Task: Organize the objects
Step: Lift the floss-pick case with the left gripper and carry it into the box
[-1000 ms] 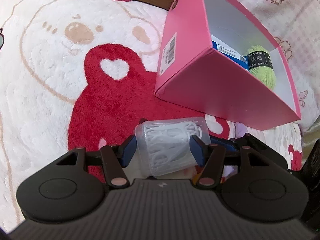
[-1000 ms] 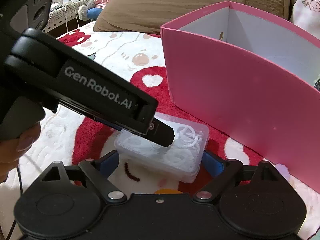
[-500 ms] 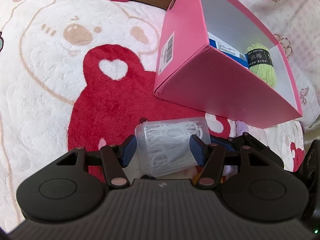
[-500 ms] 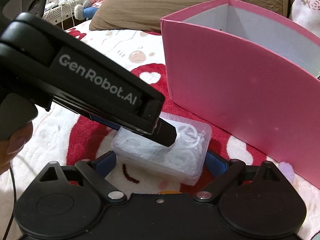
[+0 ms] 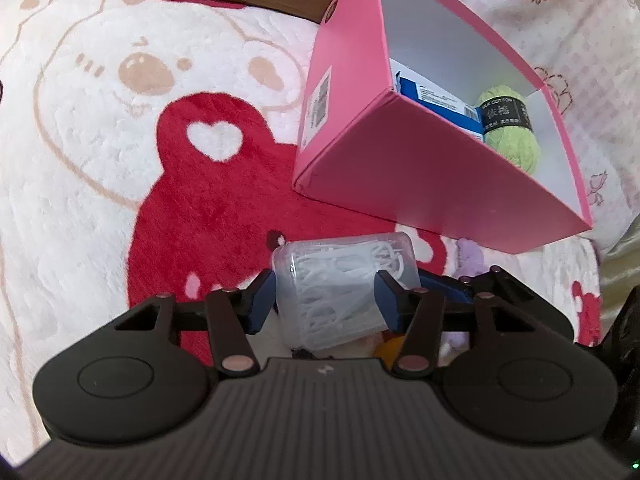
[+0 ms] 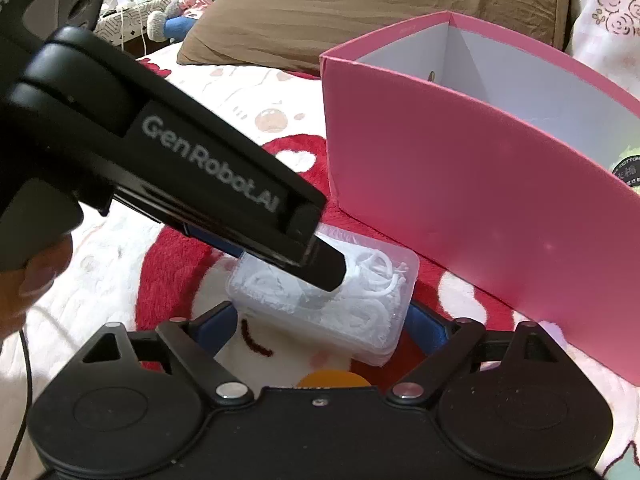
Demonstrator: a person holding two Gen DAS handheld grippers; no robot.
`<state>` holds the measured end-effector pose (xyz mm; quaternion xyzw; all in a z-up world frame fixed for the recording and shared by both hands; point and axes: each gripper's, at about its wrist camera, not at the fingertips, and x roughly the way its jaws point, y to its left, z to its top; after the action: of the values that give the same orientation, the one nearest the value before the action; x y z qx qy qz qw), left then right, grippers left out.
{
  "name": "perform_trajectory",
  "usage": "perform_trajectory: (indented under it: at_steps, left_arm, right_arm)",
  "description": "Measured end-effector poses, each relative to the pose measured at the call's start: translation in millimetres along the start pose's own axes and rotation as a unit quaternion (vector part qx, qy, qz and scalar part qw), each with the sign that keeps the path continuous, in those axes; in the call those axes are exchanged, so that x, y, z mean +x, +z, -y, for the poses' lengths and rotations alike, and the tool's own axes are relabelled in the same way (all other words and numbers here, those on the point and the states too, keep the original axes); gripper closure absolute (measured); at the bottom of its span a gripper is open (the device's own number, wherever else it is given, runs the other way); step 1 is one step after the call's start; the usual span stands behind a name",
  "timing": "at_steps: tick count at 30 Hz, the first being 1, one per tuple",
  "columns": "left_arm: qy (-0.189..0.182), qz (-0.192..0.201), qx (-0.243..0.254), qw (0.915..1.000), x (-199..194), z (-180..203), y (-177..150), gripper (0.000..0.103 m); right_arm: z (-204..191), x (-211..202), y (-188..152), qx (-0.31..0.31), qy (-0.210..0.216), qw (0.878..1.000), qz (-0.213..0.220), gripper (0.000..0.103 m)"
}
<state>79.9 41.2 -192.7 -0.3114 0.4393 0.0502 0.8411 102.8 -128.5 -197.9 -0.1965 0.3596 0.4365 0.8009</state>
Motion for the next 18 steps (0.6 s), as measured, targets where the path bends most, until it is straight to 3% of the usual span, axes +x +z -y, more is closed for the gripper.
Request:
perform_trajectory:
  at_steps: [14, 18]
  left_arm:
    - [-0.021, 0.012, 0.025, 0.9994, -25.0, 21.5, -7.2, 0.051]
    - [-0.023, 0.018, 0.04, 0.9988, -33.3, 31.0, -10.4, 0.051]
  right_arm:
    - [-1.9, -49.1, -9.2, -0.023, -0.007, 0.999, 0.027, 0.013]
    - [2.7, -48.5, 13.4, -0.023, -0.01, 0.999, 0.03, 0.017]
